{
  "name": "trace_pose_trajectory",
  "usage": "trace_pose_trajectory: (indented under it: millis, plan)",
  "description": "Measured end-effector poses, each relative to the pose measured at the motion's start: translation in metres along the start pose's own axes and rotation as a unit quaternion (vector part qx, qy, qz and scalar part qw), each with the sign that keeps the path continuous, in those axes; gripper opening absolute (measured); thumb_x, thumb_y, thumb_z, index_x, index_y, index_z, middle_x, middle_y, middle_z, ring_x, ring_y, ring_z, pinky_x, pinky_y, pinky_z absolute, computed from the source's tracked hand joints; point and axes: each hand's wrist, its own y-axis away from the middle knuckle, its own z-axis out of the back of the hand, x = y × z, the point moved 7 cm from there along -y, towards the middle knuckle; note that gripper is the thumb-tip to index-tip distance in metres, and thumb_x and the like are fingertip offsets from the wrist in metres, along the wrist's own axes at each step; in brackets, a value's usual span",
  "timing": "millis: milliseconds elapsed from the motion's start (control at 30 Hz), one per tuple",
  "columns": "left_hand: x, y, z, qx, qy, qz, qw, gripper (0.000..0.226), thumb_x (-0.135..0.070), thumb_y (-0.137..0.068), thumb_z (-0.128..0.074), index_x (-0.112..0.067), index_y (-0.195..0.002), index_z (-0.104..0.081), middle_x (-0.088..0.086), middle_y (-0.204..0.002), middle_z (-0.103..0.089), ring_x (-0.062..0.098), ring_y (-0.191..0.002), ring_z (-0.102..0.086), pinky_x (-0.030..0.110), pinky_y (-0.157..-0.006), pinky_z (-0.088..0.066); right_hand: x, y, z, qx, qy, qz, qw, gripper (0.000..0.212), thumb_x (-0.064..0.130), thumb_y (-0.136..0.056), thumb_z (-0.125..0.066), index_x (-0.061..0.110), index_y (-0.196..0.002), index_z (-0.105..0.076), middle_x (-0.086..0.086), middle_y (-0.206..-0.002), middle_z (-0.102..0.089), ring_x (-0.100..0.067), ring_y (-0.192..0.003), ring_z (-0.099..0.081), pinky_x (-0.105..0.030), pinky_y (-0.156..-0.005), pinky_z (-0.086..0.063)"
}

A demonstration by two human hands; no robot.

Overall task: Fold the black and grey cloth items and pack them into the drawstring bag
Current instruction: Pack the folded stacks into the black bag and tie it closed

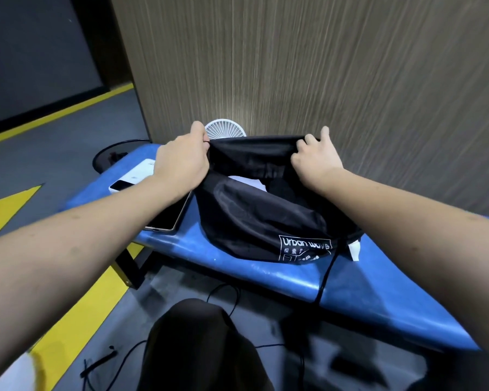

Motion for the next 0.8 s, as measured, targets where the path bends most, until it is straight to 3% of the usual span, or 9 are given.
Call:
trace_pose_trajectory:
  millis: [100,200,267,367,500,633,700,800]
  plan:
    - [0.001,-0.002,-0.002,0.004,0.022,-0.009,1.000,0.011,-0.021,-0.102,-0.038,-0.014,-0.104,-0.047,0.007,-0.106,-0.054,0.034,-0.091,-0.054,0.040,-0.070,-0.035,-0.004,0.006,0.001,-0.035,-0.011,-0.005,0.999,0.030,0.028,-0.098,-0.045,0.020,-0.118,-0.066,-0.009,-0.120,-0.061,-0.031,-0.117,-0.050,-0.062,-0.115,-0.019]
    - [0.000,-0.002,-0.007,0.023,-0.002,-0.028,0.999,0.012,-0.018,-0.099,-0.045,-0.011,-0.103,-0.053,0.012,-0.112,-0.051,0.036,-0.101,-0.053,0.045,-0.075,-0.043,-0.012,0.009,0.005,-0.064,-0.140,-0.029,0.988,0.028,0.032,-0.090,-0.047,0.016,-0.108,-0.063,-0.011,-0.109,-0.067,-0.032,-0.110,-0.057,-0.054,-0.113,-0.024]
    - [-0.004,0.000,-0.010,0.031,-0.025,-0.037,0.999,0.011,-0.018,-0.095,-0.050,-0.011,-0.101,-0.056,0.013,-0.112,-0.051,0.037,-0.103,-0.051,0.046,-0.084,-0.044,-0.021,0.012,0.015,-0.097,-0.245,-0.062,0.963,0.017,0.030,-0.086,-0.044,0.016,-0.091,-0.052,-0.013,-0.094,-0.071,-0.032,-0.094,-0.063,-0.048,-0.106,-0.030]
    - [-0.015,0.001,-0.010,0.015,-0.042,-0.061,0.997,0.019,-0.024,-0.086,-0.061,-0.013,-0.101,-0.057,0.012,-0.111,-0.051,0.035,-0.103,-0.049,0.043,-0.087,-0.040,-0.036,0.019,0.031,-0.138,-0.356,-0.103,0.918,0.012,0.024,-0.087,-0.042,0.013,-0.091,-0.045,-0.017,-0.077,-0.069,-0.036,-0.076,-0.062,-0.040,-0.092,-0.035]
    - [-0.053,-0.002,-0.007,-0.011,-0.032,-0.126,0.991,0.045,-0.051,-0.076,-0.072,-0.017,-0.102,-0.058,0.006,-0.111,-0.050,0.031,-0.105,-0.048,0.040,-0.090,-0.035,-0.059,0.031,0.051,-0.189,-0.427,-0.145,0.872,0.020,0.022,-0.095,-0.043,0.006,-0.103,-0.049,-0.021,-0.081,-0.066,-0.042,-0.078,-0.058,-0.038,-0.070,-0.034]
    - [-0.099,-0.006,-0.018,0.015,-0.044,-0.137,0.989,0.077,-0.079,-0.065,-0.065,-0.017,-0.109,-0.055,0.005,-0.113,-0.049,0.029,-0.110,-0.047,0.044,-0.096,-0.035,-0.078,0.040,0.061,-0.188,-0.454,-0.167,0.855,0.023,0.028,-0.098,-0.041,0.010,-0.111,-0.046,-0.021,-0.097,-0.068,-0.044,-0.087,-0.061,-0.045,-0.075,-0.046]
    - [-0.112,-0.007,-0.021,0.012,-0.075,-0.113,0.991,0.074,-0.070,-0.067,-0.070,-0.015,-0.113,-0.050,0.007,-0.116,-0.048,0.030,-0.112,-0.047,0.045,-0.094,-0.036,-0.085,0.046,0.065,-0.193,-0.456,-0.167,0.853,0.023,0.029,-0.100,-0.040,0.010,-0.113,-0.045,-0.021,-0.097,-0.068,-0.044,-0.087,-0.061,-0.046,-0.076,-0.047]
    - [-0.114,-0.010,-0.012,-0.013,-0.086,-0.087,0.992,0.047,-0.023,-0.073,-0.072,-0.012,-0.112,-0.048,0.010,-0.115,-0.047,0.033,-0.108,-0.047,0.043,-0.087,-0.037,-0.091,0.053,0.065,-0.197,-0.458,-0.142,0.855,0.023,0.031,-0.102,-0.040,0.011,-0.113,-0.043,-0.020,-0.095,-0.068,-0.044,-0.084,-0.062,-0.045,-0.072,-0.047]
